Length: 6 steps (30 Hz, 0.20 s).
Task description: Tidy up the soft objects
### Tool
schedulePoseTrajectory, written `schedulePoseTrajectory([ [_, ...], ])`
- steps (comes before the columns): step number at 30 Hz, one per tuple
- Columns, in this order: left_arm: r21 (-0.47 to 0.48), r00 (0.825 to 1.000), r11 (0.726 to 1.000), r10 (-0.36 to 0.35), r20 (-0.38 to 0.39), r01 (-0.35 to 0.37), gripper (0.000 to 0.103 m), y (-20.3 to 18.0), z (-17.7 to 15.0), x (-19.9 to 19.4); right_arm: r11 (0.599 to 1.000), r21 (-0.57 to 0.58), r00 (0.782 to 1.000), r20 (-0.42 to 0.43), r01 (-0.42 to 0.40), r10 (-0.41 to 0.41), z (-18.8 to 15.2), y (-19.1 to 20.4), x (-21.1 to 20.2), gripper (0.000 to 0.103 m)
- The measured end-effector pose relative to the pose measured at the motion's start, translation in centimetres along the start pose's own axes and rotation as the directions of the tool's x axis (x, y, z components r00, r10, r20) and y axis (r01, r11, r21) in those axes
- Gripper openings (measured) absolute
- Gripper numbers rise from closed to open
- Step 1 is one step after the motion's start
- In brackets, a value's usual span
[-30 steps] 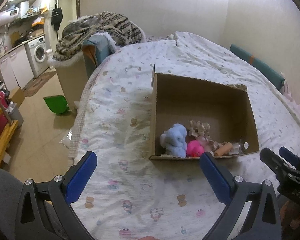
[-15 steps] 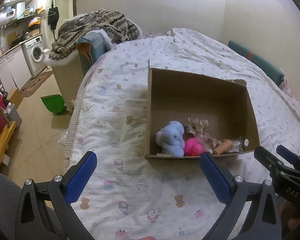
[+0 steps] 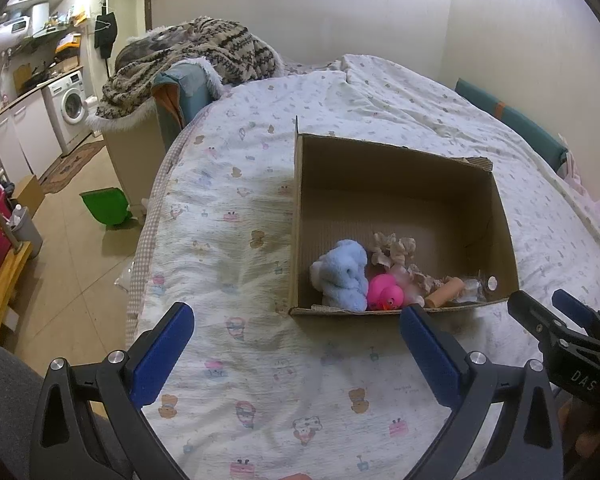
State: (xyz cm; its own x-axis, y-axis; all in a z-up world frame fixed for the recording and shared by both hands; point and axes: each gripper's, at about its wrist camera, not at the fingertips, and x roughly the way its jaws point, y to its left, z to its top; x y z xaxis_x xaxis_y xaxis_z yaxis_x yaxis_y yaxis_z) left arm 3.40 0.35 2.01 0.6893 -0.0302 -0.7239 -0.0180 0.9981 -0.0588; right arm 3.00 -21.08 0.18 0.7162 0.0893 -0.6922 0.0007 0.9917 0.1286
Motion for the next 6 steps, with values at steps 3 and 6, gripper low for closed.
schedulePoseTrajectory([
  [3, -0.003, 1.000, 1.000, 0.001, -0.001, -0.001, 0.103, -0.03, -0.08, 0.09, 1.000, -0.001, 1.000, 0.001, 0.001, -0.001, -0.01, 0.02, -0.01, 0.103],
  [6, 0.000, 1.000, 1.000, -0.001, -0.004, 0.001, 0.103, 0.03, -0.07, 0.10, 1.000, 0.000, 1.000, 0.000, 0.000, 0.000, -0.02, 0.03, -0.01, 0.103],
])
